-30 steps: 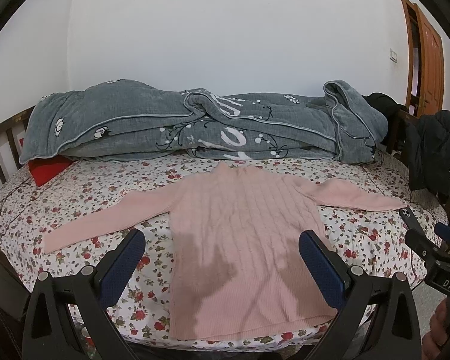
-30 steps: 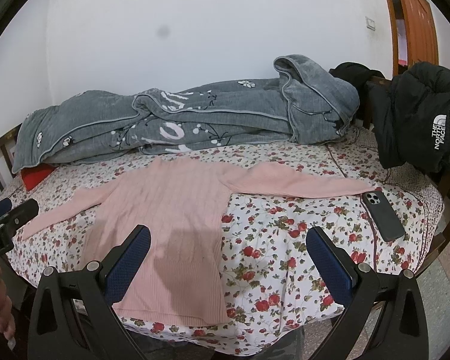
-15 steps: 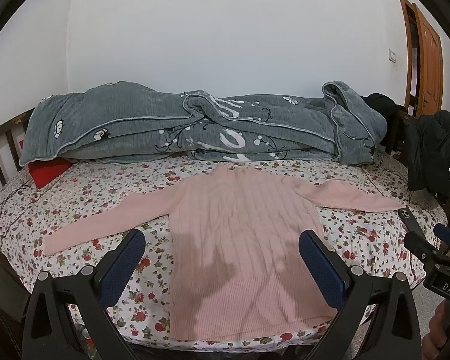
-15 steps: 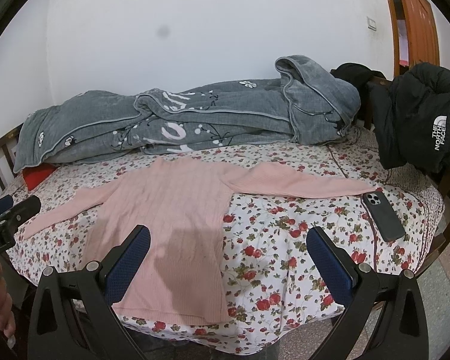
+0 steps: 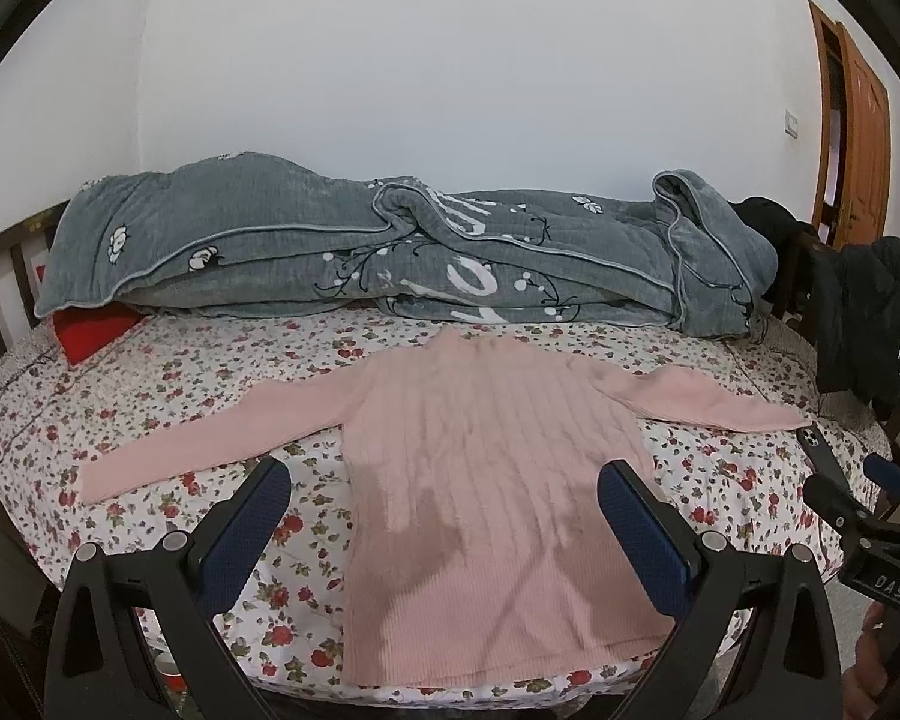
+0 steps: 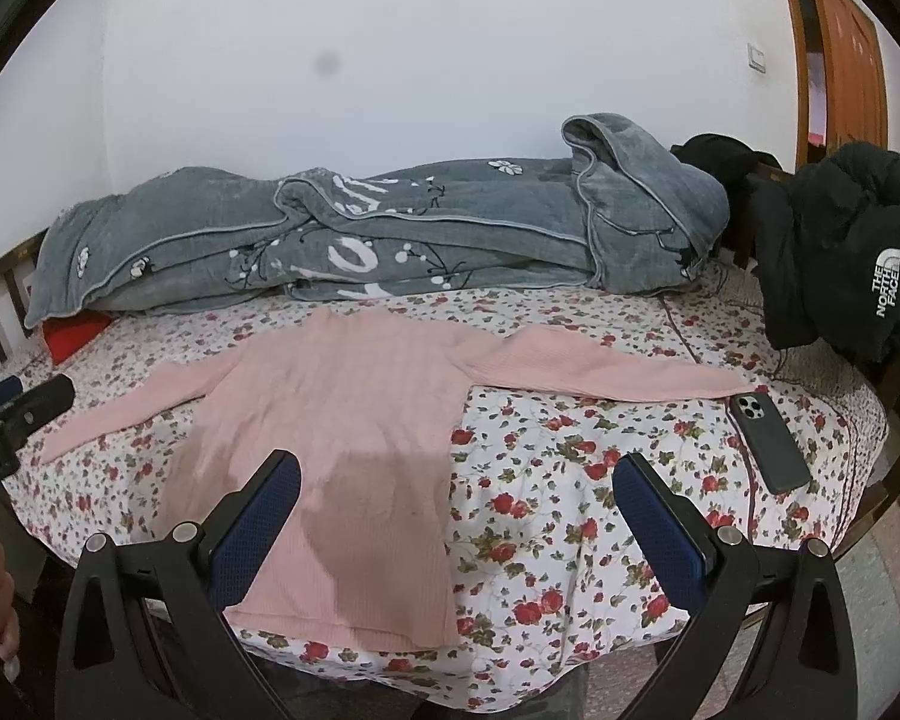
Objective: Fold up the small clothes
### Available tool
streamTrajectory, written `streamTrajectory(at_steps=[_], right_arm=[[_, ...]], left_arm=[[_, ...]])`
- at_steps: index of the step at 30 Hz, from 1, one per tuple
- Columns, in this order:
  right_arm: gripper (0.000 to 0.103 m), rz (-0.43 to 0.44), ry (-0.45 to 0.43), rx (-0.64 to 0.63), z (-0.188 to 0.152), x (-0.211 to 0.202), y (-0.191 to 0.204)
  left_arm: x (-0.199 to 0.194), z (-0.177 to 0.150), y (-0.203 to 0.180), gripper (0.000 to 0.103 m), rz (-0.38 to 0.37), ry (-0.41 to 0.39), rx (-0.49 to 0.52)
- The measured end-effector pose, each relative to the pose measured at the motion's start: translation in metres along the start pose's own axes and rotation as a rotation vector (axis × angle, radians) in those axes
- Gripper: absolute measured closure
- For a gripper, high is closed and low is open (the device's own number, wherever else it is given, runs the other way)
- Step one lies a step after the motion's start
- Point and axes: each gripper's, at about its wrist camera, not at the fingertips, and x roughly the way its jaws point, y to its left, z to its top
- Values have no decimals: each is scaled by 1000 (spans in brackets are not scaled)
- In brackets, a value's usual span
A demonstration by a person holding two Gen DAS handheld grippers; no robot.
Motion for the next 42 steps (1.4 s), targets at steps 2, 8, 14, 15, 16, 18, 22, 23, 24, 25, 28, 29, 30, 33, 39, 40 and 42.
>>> streamTrajectory(at_steps=[2,8,14,15,16,18,22,23,24,25,28,29,30,33,39,40,42], right_arm=[[1,-15,2,-10,0,4,3],[1,-43,-4,-36,2,25,15],[1,-36,-53,-7,0,51,18],[1,-67,-67,-15,0,54,19],[1,-92,-73,-25,-1,58,21],[1,-92,-57,-55,-4,71,22],[1,-45,15,-82,-13,103,22],[1,-46,33,-79,-16,112,24],[1,-50,42,-72,-19,116,24],[1,-47,50,-66,-22,121,26],[1,-13,75,-62,-27,140,31],[1,-11,82,-65,-28,146,35],[1,-18,86,-71,-28,152,38],[1,-41,93,-76,-28,166,46],[1,26,129,-67,-24,188,60],[1,41,134,-64,-23,190,62],[1,76,144,-56,-21,194,65]], left_arm=[[5,0,5,0,-8,-1,-2],[26,-5,30,0,9,-14,-8],[66,-26,80,0,62,32,-63],[76,-32,94,0,66,49,-85],[86,-36,107,0,65,68,-109],[102,-43,132,0,71,101,-160],[133,-58,186,7,100,163,-243],[139,-61,198,8,122,173,-253],[146,-65,215,8,158,182,-273],[152,-68,231,8,181,186,-296],[162,-77,271,14,224,189,-370],[165,-80,288,15,239,192,-406],[167,-84,302,15,243,194,-434],[171,-94,341,21,224,176,-551],[173,-104,390,30,199,117,-708],[175,-104,395,33,195,107,-728],[178,-103,401,45,227,114,-744]])
